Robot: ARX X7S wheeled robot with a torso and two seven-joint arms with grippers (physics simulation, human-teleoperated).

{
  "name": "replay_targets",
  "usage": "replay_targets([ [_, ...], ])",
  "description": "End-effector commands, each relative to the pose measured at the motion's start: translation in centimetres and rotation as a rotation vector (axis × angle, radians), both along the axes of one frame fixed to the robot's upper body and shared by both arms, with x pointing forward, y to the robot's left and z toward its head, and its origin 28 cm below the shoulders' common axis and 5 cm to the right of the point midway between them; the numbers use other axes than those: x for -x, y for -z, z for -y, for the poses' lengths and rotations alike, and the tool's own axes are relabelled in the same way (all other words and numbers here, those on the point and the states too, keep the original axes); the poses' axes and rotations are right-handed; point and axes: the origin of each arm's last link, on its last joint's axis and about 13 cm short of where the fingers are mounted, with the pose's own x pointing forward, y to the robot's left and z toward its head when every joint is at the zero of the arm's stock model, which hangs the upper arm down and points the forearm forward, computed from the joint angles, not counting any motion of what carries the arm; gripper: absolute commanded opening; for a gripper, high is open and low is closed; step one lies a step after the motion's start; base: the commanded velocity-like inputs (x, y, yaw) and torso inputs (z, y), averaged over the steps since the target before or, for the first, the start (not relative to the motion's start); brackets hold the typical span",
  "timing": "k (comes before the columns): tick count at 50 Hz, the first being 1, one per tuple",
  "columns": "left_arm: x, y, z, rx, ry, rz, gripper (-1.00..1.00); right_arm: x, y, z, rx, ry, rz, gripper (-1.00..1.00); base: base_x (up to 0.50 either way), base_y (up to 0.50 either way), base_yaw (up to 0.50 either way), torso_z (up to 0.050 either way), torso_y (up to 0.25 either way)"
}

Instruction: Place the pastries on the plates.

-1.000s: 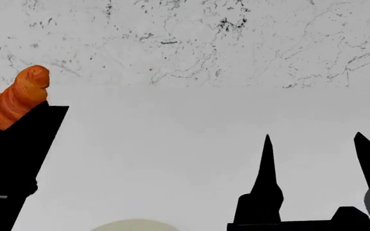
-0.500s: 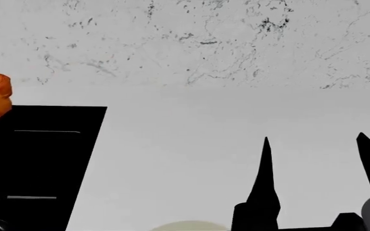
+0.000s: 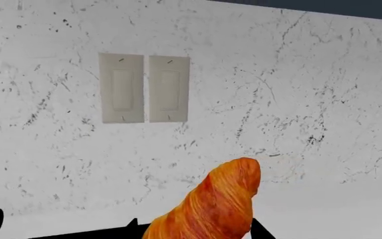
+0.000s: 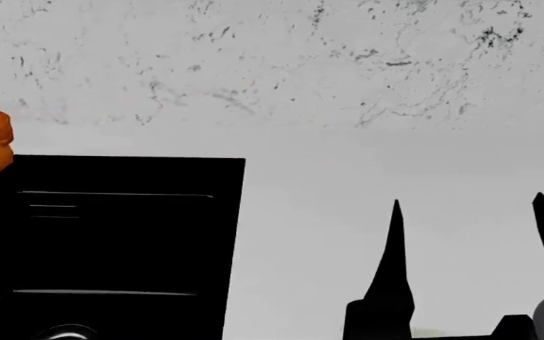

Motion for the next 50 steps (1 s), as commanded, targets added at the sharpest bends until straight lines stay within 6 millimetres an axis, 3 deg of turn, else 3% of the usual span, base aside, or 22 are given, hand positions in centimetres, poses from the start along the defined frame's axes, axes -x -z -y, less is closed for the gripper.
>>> replay_targets([
  [1,0.01,-0.1,0.12,0.014,-0.003,0.001,-1.0,0.02,-0.11,0.03,0.005,0.004,0.009,1.0,0.0,0.48,0.0,0.0,0.0],
  [50,0.47,-0.72,0.24,0.036,0.003,0.038,-1.0,0.03,-0.07,0.07,-0.013,0.01,0.019,1.0,0.0,0.5,0.0,0.0,0.0],
])
